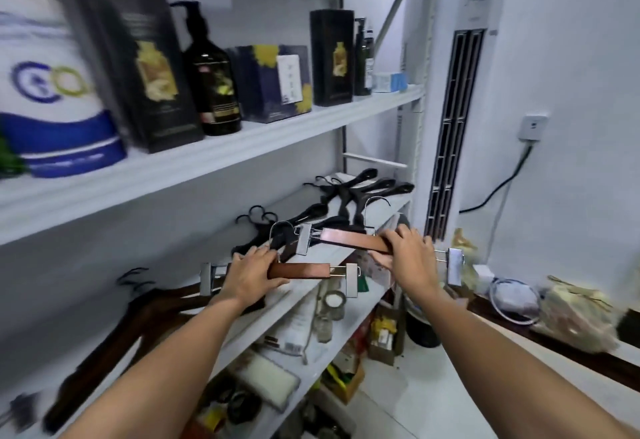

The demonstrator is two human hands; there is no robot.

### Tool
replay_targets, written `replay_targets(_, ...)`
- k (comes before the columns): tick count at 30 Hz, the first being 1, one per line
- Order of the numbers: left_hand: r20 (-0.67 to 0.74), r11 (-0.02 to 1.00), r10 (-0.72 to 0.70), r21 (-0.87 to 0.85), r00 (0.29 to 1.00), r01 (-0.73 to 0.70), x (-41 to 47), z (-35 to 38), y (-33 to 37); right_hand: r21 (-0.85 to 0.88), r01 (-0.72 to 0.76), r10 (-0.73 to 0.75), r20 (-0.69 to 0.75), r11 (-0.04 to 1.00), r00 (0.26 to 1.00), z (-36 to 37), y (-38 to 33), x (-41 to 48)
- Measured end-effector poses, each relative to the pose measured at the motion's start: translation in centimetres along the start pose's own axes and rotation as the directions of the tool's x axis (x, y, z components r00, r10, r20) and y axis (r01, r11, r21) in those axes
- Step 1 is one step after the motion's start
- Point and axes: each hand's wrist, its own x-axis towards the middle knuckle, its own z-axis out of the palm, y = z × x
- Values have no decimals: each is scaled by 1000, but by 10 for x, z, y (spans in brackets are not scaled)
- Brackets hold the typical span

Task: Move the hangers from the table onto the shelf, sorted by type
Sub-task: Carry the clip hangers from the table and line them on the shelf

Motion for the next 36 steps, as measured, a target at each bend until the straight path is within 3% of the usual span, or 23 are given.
replay_targets(9,66,978,-207,40,976,205,-80,-14,-97,9,149,-149,16,989,989,25,-123,-3)
replay_targets(15,71,941,-336,58,939,332,-136,-17,-149,125,268,-272,14,955,962,34,-194,-5)
replay_targets(20,82,888,-460,58,884,457,-185,-21,-186,174,342,-358,70,924,931,43,-252,-10)
replay_targets(26,73,818,-576,68,814,572,-238,-32,-212,256,469,-490,19,845,872,51,-312,-20)
replay_targets(36,73,688,-725,125,685,715,-316,-39,-237,390,531,-598,65,752,799,61,-386,-46)
